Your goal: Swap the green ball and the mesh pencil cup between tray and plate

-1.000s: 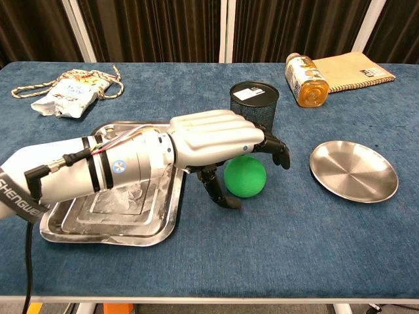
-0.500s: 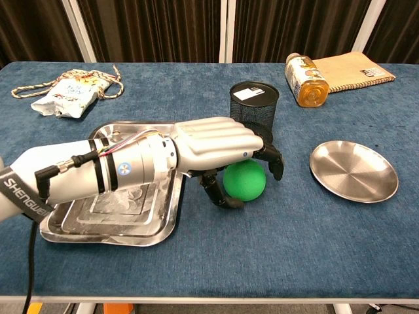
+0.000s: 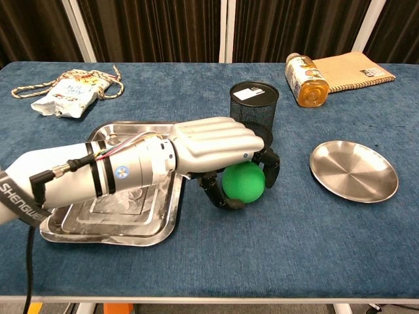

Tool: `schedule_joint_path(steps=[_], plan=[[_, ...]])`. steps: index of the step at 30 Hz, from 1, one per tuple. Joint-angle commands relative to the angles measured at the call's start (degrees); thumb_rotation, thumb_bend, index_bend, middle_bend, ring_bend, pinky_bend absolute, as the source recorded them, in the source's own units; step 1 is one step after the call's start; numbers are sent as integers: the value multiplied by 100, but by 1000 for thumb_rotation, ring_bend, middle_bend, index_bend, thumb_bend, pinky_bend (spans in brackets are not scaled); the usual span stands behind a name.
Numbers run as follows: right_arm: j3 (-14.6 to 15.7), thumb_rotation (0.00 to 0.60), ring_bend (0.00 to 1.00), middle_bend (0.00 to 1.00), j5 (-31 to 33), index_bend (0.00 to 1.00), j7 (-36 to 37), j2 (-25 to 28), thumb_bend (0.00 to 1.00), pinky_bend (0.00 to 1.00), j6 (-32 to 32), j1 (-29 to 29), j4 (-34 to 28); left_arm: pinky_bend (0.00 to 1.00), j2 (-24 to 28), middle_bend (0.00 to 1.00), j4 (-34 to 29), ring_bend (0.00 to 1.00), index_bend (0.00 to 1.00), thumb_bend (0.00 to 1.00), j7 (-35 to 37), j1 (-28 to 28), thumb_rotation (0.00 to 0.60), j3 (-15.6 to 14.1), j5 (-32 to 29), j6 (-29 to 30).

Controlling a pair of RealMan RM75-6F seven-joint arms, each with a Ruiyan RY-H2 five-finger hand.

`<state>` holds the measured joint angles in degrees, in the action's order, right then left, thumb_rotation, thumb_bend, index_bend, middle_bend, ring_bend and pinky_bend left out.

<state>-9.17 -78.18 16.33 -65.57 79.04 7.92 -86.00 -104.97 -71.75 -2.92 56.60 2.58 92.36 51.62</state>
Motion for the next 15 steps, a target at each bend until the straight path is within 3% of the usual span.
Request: schedule_joint_path(steps=[1, 9, 15], plan=[[-7, 600, 0, 75, 3, 0, -8, 10, 176, 175, 12, -5, -17, 614, 136, 384, -216, 338, 424, 310, -70, -80, 600, -40, 65, 161], [-2, 600, 0, 76, -56, 0, -76, 30, 176, 175, 32, 10, -104, 615, 1068, 388, -1178, 342, 426, 311, -546, -680, 600, -195, -124, 751], [10, 600, 0, 76, -138, 0, -177, 9, 176, 175, 55, 44, -190, 615, 1490, 394, -1295, 347, 429, 311, -603, -1366, 600, -454, -635, 1062]])
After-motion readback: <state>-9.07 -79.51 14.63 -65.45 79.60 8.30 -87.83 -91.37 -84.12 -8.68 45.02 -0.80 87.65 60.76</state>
